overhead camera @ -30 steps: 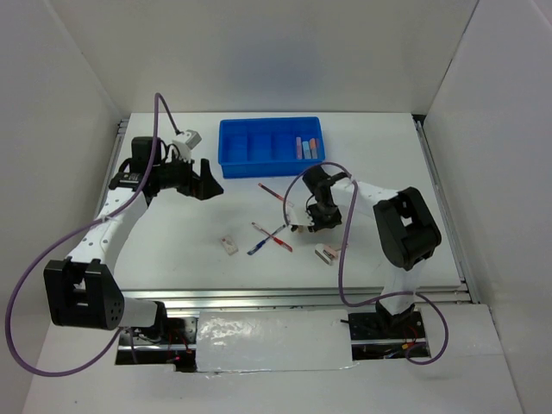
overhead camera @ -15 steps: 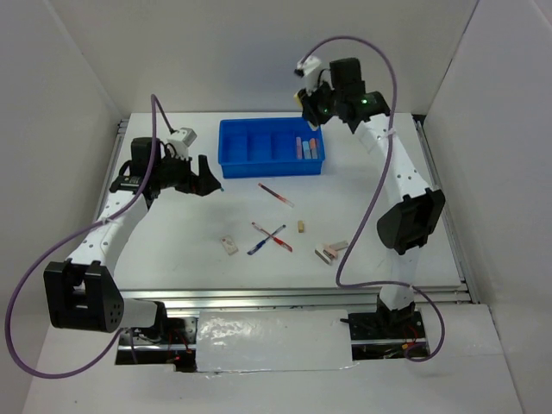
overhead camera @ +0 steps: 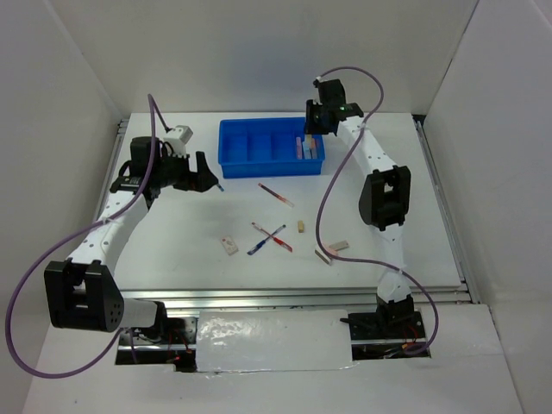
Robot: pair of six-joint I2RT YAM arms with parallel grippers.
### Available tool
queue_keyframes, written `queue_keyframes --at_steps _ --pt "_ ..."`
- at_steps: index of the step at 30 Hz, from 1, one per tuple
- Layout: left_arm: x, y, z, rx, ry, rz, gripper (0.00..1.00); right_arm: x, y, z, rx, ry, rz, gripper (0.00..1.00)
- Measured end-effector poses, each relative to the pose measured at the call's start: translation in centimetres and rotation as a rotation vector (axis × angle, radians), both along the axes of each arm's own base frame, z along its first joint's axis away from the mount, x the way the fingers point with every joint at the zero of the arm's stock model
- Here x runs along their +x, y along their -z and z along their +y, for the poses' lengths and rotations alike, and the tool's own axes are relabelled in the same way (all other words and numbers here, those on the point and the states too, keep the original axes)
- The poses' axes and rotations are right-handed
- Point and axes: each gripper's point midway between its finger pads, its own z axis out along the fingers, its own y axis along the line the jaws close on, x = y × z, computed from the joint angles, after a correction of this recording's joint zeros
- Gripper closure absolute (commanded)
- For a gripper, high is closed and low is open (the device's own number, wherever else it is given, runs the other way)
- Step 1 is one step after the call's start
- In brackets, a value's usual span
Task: Sort the stationery into containers
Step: Place the pen in the storage box.
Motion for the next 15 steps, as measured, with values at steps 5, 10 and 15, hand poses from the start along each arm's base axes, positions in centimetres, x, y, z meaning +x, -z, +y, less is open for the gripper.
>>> queue_keyframes --at_steps 5,10,15 --pt "0.1 0.1 0.2 0.009 -0.011 -0.001 0.01 0.2 1.6 -0.1 0.002 0.029 0.029 0.98" --pt "0.1 0.3 0.2 0.024 -0.002 -0.008 0.01 0.3 2.1 -0.2 -0.002 0.037 0.035 0.84" --pt "0.0 0.7 0.0 0.066 0.046 -0.025 0.06 0.2 3.5 -0.3 -0.013 0.035 0.058 0.74"
